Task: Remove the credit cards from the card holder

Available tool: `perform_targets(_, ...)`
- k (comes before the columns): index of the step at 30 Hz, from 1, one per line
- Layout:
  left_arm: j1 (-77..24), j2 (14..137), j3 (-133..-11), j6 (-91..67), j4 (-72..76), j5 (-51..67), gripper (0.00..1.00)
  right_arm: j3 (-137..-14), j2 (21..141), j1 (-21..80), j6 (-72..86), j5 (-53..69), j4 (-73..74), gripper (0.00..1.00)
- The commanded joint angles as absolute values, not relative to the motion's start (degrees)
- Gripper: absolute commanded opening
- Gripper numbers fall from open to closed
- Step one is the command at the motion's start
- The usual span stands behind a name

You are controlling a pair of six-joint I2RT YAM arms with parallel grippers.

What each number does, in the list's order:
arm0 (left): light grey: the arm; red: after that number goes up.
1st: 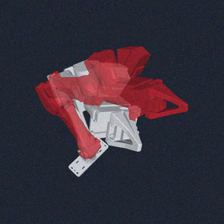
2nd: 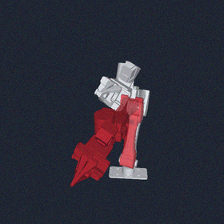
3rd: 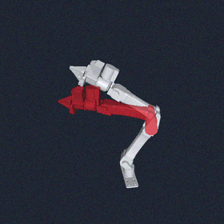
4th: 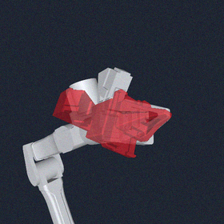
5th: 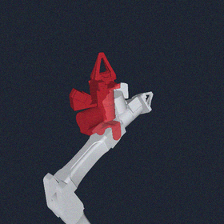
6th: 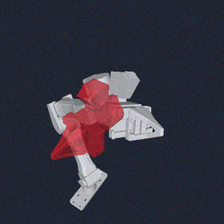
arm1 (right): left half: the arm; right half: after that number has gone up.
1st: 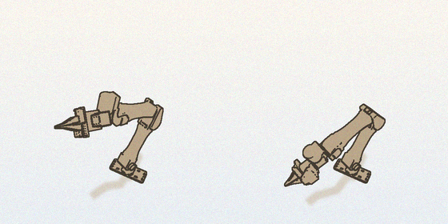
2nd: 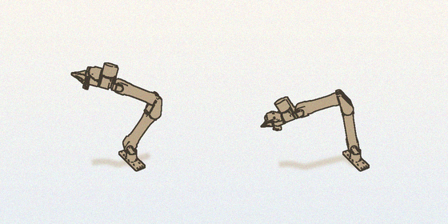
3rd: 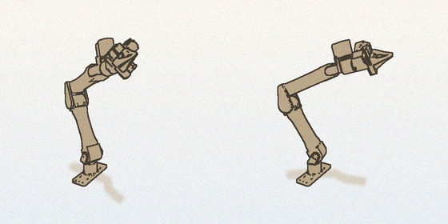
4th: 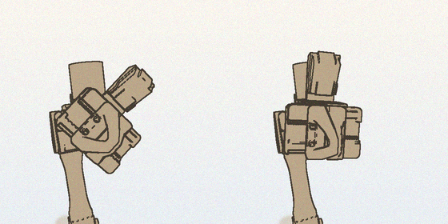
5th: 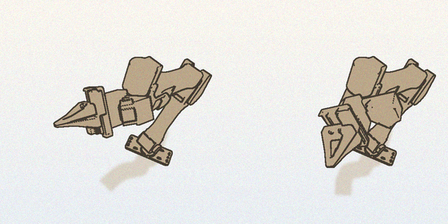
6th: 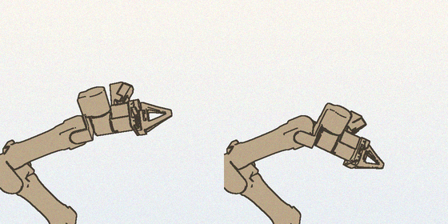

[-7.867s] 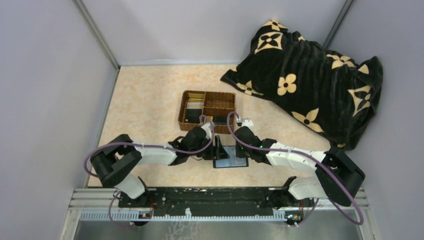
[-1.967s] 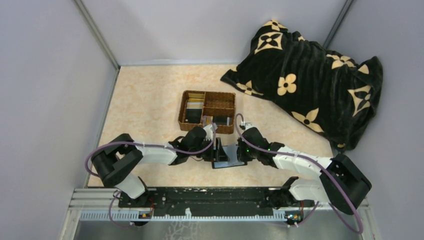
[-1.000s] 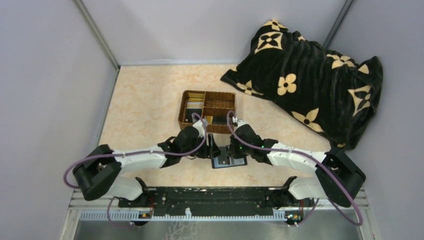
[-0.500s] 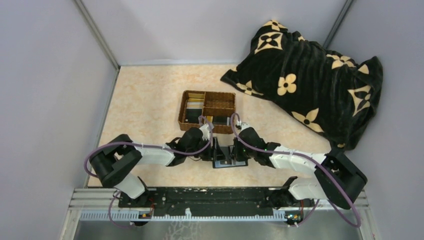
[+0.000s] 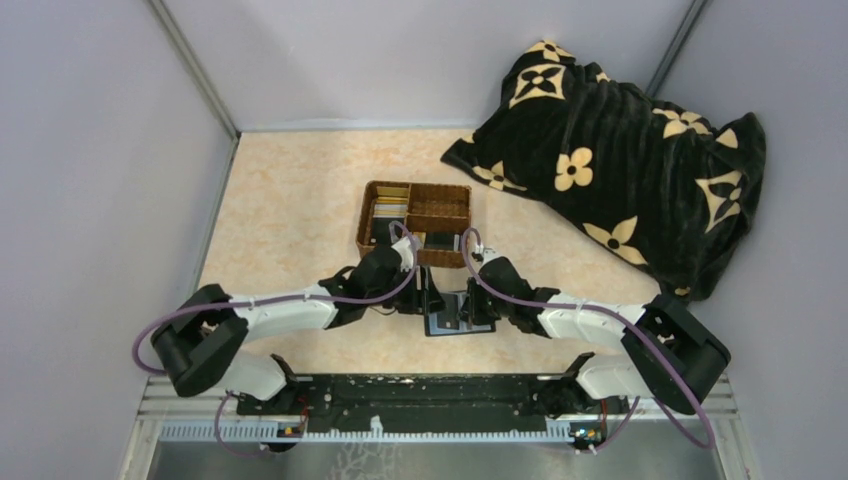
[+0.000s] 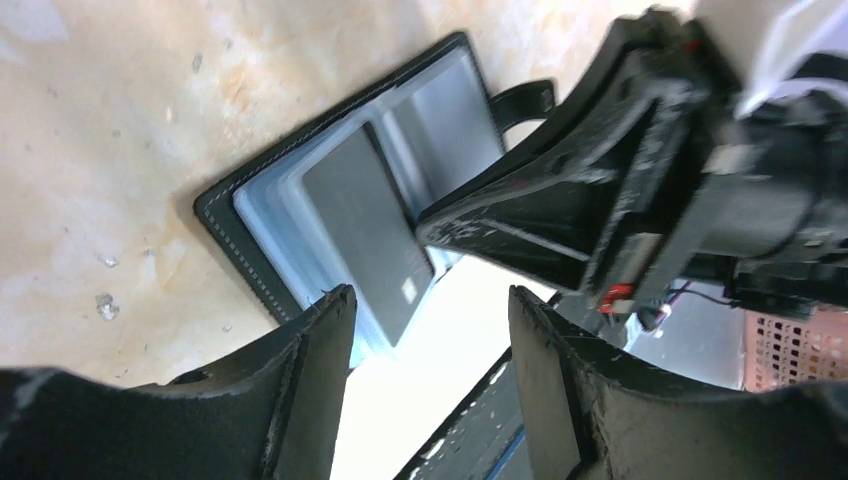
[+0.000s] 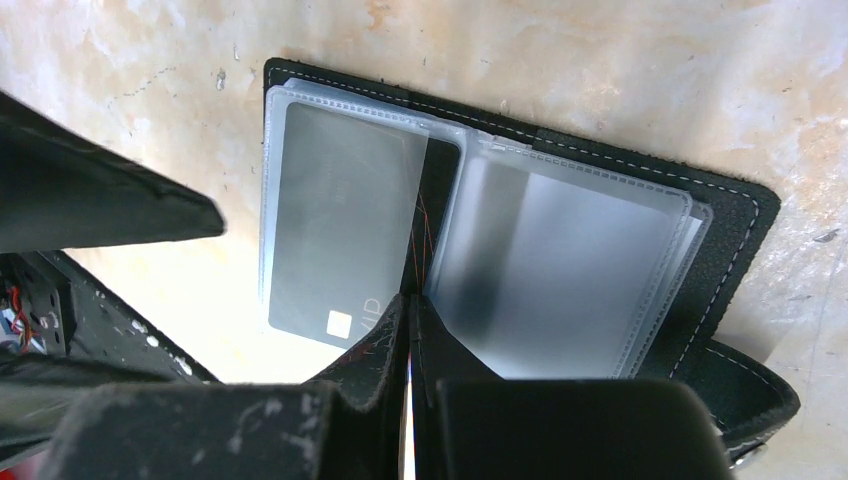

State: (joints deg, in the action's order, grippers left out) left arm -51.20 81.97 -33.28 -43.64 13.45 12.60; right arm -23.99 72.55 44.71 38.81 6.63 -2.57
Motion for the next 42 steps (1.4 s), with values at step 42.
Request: perform_targets(42,-49.4,91.9,-32.7,-43.3,20.1,22.6,0.64,-22.1,70.7,40.8,38.9,10.8,-7.7,0.09)
